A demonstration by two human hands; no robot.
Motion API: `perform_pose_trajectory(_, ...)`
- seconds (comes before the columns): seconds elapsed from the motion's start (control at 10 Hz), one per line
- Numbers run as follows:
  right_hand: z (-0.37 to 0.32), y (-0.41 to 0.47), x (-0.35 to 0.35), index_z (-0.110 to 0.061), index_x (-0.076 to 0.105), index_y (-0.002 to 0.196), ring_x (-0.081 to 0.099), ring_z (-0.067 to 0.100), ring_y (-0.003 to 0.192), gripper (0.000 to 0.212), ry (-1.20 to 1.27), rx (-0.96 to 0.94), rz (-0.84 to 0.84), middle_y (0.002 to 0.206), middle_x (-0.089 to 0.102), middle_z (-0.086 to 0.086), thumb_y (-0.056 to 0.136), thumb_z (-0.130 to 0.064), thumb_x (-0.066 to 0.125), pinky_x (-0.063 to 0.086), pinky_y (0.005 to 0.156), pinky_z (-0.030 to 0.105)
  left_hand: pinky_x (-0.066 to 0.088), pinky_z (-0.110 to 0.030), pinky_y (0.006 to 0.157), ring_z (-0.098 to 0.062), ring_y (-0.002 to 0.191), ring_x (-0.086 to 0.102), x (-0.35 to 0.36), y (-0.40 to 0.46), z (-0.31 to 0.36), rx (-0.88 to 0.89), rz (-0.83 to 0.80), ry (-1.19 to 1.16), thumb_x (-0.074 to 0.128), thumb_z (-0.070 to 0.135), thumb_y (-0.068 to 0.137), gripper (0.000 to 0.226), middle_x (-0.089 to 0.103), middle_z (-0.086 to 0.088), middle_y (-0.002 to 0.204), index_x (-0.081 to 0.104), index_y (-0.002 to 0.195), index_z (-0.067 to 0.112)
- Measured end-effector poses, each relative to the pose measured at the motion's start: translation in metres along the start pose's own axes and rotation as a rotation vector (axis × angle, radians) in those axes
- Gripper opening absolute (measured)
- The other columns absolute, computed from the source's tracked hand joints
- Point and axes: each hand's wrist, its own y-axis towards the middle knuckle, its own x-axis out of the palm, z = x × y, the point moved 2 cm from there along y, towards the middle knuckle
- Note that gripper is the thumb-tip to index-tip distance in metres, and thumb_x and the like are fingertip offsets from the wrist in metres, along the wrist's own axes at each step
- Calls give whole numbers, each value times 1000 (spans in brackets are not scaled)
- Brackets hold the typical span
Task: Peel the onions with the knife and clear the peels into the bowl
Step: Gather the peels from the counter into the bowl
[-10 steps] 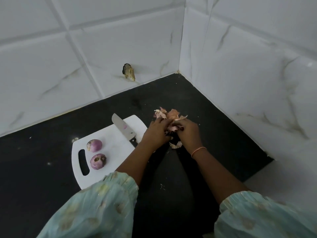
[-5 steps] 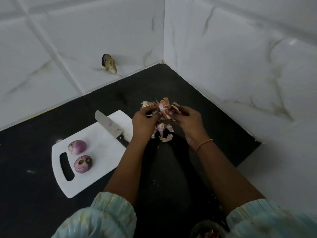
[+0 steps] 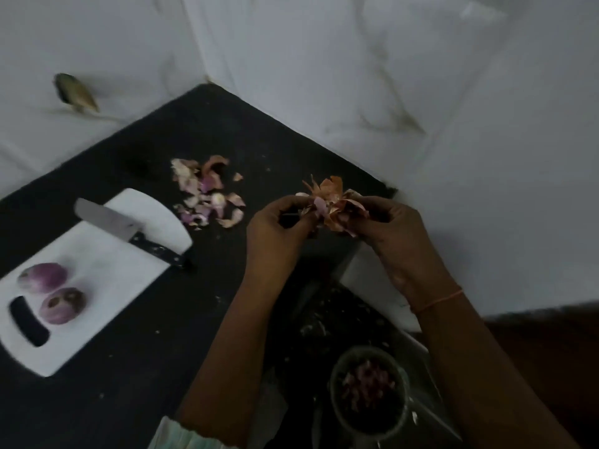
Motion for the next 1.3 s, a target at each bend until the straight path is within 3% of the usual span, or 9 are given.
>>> perform_pose_trajectory(0.1, 34, -43, -53, -7, 74, 105, 72, 16, 91, 35, 16, 45, 69, 94, 77, 4, 71, -6, 80, 56, 82, 28, 56, -21, 76, -5, 86, 71, 46, -35, -25, -46, -101, 4, 78, 17, 85, 17, 75, 8, 93, 74, 95, 30)
perform_pose_trajectory(0.2, 86, -86, -101, -10, 74, 98, 72, 11, 81, 28, 7, 129, 169, 85, 77, 0, 73, 2, 78, 55, 72, 19, 52, -12, 70, 6, 77, 67, 97, -76, -66, -113, -214, 19, 79, 12, 83, 23, 72, 16, 81, 71, 83, 34)
perform_pose_trajectory(0.4, 236, -133, -161, -6, 72, 100, 69, 10, 73, 32, 32, 369, 298, 77, 75, -4, 74, 11, 73, 57, 75, 23, 51, -16, 76, 11, 73, 63, 171, -130, -208, -327, -376, 93, 76, 3, 83, 23, 69, 14, 82, 73, 88, 24)
perform_pose_trajectory(0.6, 392, -148, -187, 8, 62, 121, 65, 30, 92, 40, 68, 699, 284, 113, 66, 23, 81, 11, 67, 60, 66, 23, 50, -18, 85, -22, 104, 62, 217, -165, -354, -534, -465, 276, 72, -6, 83, 33, 68, -15, 113, 67, 116, -6)
perform_pose_trajectory(0.8, 505, -161, -194, 2, 65, 121, 64, 16, 62, 32, -26, 855, 386, 93, 70, 16, 90, -5, 67, 58, 56, 27, 40, -35, 107, -36, 127, 54, 234, -188, -431, -595, -524, 375, 66, -4, 89, 46, 58, -23, 134, 56, 134, -2)
perform_pose_trajectory(1.0, 523, -145, -174, -11, 64, 124, 62, 29, 103, 33, -117, 734, 371, 122, 66, 18, 92, -6, 65, 50, 97, 51, 41, -29, 97, -32, 121, 58, 232, -184, -453, -610, -446, 525, 74, 10, 85, 45, 64, -18, 128, 62, 127, 1)
perform_pose_trajectory(1.1, 528, -142, -172, -10, 64, 124, 62, 33, 109, 33, -194, 708, 382, 124, 65, 16, 92, -5, 61, 51, 96, 43, 45, -30, 89, -33, 112, 62, 235, -180, -454, -581, -490, 616, 71, 11, 88, 33, 68, -18, 118, 66, 119, 1)
perform_pose_trajectory(1.2, 497, -147, -173, -2, 66, 120, 61, 25, 106, 28, -356, 694, 404, 114, 66, 9, 94, -4, 58, 45, 74, 13, 43, -24, 77, -33, 111, 64, 241, -177, -457, -588, -547, 657, 61, 10, 95, 25, 69, -17, 116, 67, 118, 1)
perform_pose_trajectory(1.3, 499, -151, -175, -3, 69, 115, 64, 30, 106, 26, -418, 620, 487, 111, 69, 16, 91, -4, 61, 39, 79, 17, 47, -23, 79, -34, 109, 65, 247, -177, -462, -653, -551, 620, 60, 7, 95, 25, 69, -19, 118, 68, 117, -1)
